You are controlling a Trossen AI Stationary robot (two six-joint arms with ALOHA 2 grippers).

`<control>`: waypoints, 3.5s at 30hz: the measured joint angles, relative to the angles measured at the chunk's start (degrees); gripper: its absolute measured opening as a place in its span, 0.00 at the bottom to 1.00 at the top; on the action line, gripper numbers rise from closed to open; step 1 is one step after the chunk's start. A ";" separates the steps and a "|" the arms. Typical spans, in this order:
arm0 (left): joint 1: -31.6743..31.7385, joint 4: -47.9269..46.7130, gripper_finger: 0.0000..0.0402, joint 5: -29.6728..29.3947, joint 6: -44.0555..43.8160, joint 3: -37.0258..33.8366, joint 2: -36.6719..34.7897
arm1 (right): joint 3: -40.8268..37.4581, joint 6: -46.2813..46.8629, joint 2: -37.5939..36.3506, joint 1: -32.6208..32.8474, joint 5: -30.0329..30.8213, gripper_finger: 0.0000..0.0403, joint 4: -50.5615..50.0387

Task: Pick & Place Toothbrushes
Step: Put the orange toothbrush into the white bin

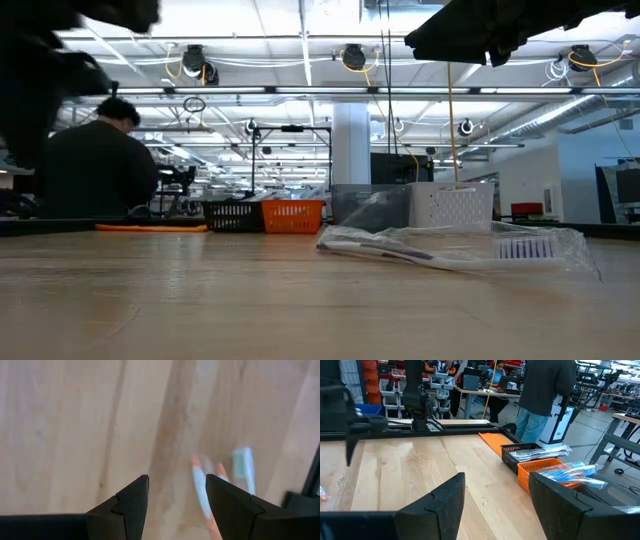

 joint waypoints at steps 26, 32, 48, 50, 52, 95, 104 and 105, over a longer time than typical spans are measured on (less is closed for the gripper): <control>-10.70 3.11 0.50 -5.29 -15.83 0.00 8.04 | 0.00 0.00 0.00 0.04 0.02 0.53 -0.43; -9.48 3.46 0.50 -2.67 -14.19 0.00 11.07 | 0.00 0.01 0.00 0.04 0.01 0.53 -0.53; -5.82 3.11 0.04 -0.14 -8.32 0.13 12.37 | 0.00 0.02 -0.02 0.04 0.02 0.53 -0.85; -5.46 3.31 0.03 -0.31 -8.30 0.04 11.67 | 0.00 0.02 0.00 0.04 0.02 0.53 -0.85; -4.82 3.26 0.03 -0.60 -8.31 -0.04 11.22 | 0.00 0.02 -0.02 0.04 0.02 0.53 -0.85; 15.99 37.82 0.03 -29.51 33.29 0.00 -6.84 | -0.07 -5.13 -0.04 -1.84 -8.79 0.53 8.36; 20.41 46.89 0.03 -23.80 41.59 0.00 -6.84 | -0.07 -3.68 -0.04 -4.36 -9.10 0.53 9.55; 20.85 47.47 0.03 -23.05 42.41 0.00 -6.84 | -0.07 -3.12 -0.04 -4.68 -10.10 0.53 9.83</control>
